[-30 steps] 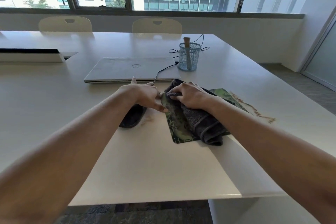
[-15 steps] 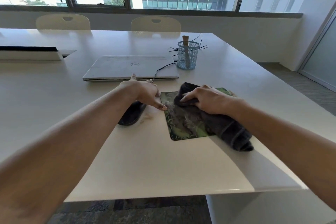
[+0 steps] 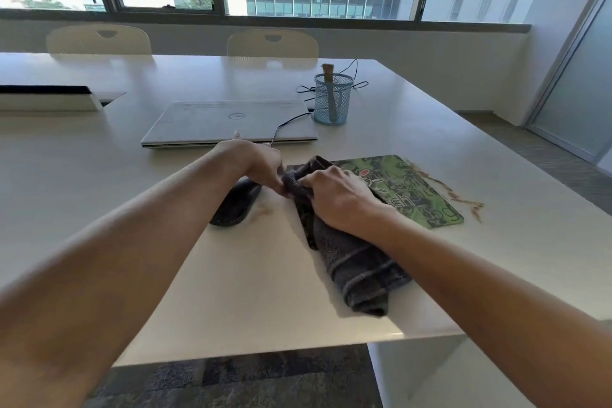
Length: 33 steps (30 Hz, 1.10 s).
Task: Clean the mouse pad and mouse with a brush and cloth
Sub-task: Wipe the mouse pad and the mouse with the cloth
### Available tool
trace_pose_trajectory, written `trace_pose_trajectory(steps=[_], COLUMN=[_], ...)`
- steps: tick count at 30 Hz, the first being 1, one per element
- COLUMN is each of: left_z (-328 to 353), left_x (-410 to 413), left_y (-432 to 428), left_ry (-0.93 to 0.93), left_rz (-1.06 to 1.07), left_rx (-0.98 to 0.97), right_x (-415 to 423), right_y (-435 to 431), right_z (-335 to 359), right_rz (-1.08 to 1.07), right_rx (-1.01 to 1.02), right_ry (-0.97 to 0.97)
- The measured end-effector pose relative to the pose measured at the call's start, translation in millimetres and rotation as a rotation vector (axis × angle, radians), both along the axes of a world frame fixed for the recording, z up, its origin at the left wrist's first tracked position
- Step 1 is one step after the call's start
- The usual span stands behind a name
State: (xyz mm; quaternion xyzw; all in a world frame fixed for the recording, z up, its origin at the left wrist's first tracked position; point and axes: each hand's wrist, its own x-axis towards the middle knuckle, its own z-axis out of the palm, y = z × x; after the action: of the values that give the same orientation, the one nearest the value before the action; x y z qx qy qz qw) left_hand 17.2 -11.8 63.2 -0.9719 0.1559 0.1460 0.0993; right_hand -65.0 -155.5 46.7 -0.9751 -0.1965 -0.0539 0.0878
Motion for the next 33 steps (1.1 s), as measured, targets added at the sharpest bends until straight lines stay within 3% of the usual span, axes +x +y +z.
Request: trace_pose_trajectory(steps=[13,18,30,33], left_z=[-0.1,-0.1,3.8,2.7], left_x=[0.7,1.2,-3.6,-4.1], left_y=[0.3,-0.4,-4.8,-4.4], left_ry=[0.051,0.046,0.076,0.075], left_rz=[0.021,0.012,0.043,0.044], left_rx=[0.048,0.062,0.043,0.045], right_x=[-3.8,-18.4,-27.8,-22.3], right_y=[-50.9,-21.7,-60.4,-66.7], right_z=[29.4,16.2,43.6,49.0], right_rz=[-0.17,0.021,0.217,0.104], right_rx=[-0.088,0.043,-0.191,0.031], right_ry=[0.094,0.056,0.361,0.234])
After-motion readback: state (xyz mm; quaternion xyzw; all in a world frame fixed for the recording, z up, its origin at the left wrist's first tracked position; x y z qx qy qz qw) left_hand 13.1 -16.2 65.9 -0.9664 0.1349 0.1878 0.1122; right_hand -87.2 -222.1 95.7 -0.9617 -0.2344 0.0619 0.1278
